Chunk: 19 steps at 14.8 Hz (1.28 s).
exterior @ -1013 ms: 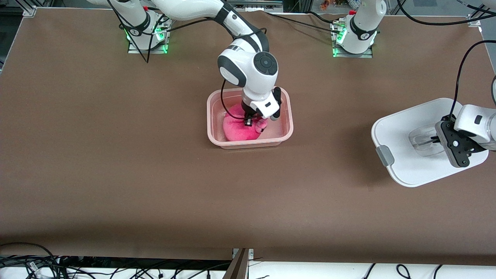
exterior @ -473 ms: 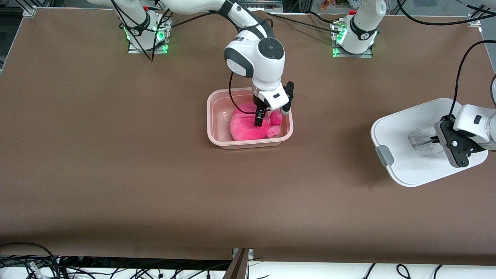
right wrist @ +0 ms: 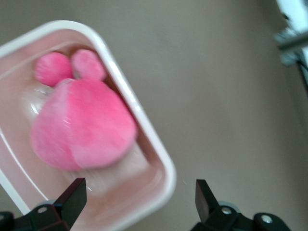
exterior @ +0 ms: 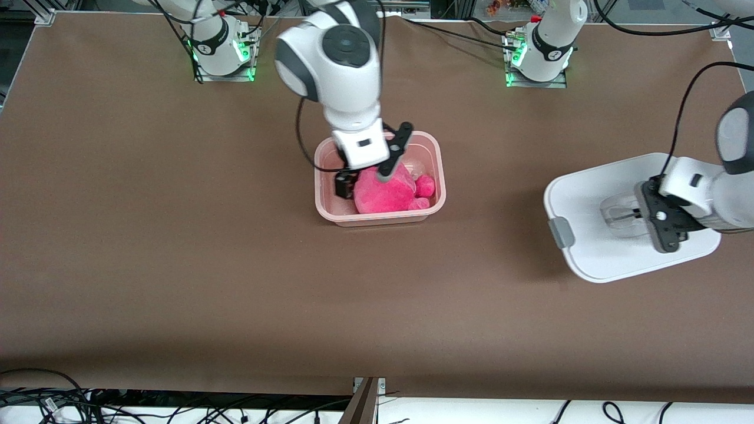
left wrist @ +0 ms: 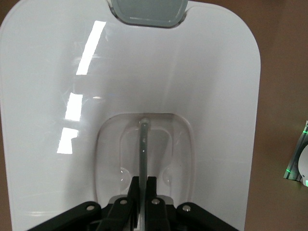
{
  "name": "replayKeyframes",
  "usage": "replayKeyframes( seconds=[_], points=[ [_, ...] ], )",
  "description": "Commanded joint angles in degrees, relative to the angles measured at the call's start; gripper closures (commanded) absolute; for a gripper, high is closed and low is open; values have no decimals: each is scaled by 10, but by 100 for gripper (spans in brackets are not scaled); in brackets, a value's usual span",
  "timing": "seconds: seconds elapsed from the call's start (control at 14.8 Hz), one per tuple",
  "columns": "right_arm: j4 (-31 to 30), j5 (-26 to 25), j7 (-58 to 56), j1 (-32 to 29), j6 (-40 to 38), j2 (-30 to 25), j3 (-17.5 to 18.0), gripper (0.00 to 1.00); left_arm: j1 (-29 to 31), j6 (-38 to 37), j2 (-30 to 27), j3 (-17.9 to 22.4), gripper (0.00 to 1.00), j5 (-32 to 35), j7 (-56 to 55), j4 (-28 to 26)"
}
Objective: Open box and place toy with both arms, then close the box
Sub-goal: 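Place the lid onto the tub with the left gripper while the right gripper withdraws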
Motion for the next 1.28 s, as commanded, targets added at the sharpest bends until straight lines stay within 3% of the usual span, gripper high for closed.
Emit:
replayKeyframes(
  seconds=[0.0, 0.07, 0.27, 0.47, 0.61, 0.81, 1.01, 1.22],
  points=[
    [-12, 39, -2, -32, -83, -56, -22, 0, -82, -4, 0, 2, 100, -8, -4, 11],
    [-14, 66, 6, -44, -108, -84, -39, 0, -111, -4, 2, 2, 100, -19, -19, 10],
    [-19, 163, 2, -52, -181, -129, -143, 0, -204, 28, 10, 2, 100, -40, -61, 11],
    [-66, 172, 6, -52, -199, -188, -206, 0, -284, 47, 19, 2, 100, -39, -116, 10],
    [-94, 172, 12, -52, -217, -220, -228, 0, -330, 73, 33, 2, 100, -38, -155, 8],
    [-138, 169, 72, -92, -220, -253, -218, 0, -386, 113, 68, 3, 100, -36, -206, 10],
    [-147, 172, 118, -198, -222, -253, -143, 0, -426, 144, 93, 5, 100, -33, -261, 10],
    [-184, 169, 122, -265, -213, -282, -101, 0, -446, 158, 108, 6, 100, -31, -303, 10]
  ],
)
